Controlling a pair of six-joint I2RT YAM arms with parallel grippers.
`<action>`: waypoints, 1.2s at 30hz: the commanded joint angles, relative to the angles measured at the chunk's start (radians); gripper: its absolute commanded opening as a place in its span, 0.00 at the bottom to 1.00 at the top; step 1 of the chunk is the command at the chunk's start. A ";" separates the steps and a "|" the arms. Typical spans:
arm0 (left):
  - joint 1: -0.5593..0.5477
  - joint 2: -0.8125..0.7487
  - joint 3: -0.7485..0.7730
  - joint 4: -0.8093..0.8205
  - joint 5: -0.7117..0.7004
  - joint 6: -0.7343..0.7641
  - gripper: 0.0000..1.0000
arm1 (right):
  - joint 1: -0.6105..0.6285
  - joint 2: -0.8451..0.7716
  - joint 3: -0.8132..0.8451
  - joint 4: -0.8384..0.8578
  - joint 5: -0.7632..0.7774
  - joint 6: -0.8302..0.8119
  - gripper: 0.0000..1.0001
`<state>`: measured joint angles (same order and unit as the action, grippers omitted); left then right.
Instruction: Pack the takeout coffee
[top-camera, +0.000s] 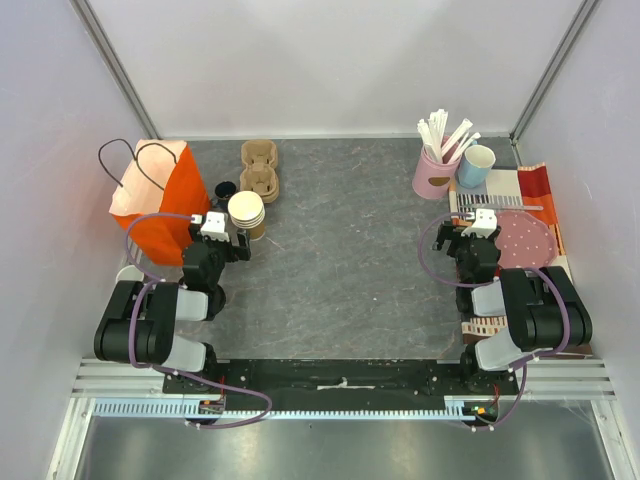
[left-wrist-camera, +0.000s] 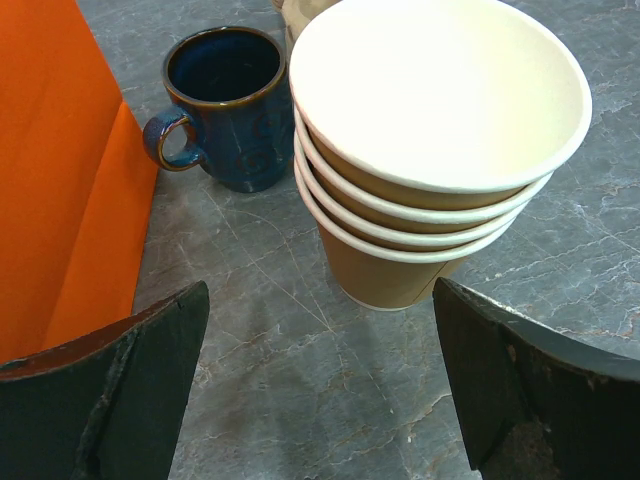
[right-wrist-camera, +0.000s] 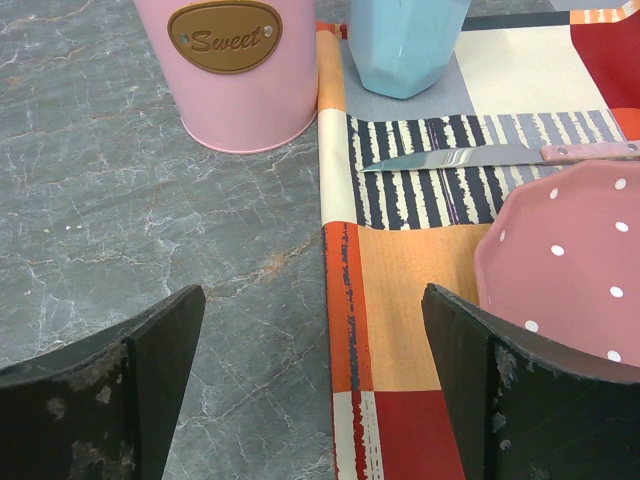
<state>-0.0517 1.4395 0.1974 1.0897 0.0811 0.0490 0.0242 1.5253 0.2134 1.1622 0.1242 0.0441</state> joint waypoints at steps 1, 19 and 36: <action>0.001 -0.004 0.027 0.042 -0.004 -0.009 1.00 | 0.003 -0.004 0.018 0.040 -0.020 -0.004 0.98; -0.005 -0.787 -0.066 -0.414 -0.003 0.050 1.00 | 0.005 -0.438 0.142 -0.398 -0.306 0.112 0.98; -0.146 -0.174 1.144 -1.968 0.284 0.233 1.00 | 0.158 -0.360 0.650 -1.027 -0.368 0.091 0.96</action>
<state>-0.1799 0.9867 1.0931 -0.3443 0.2867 0.1829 0.1459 1.1336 0.7628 0.3061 -0.2356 0.1429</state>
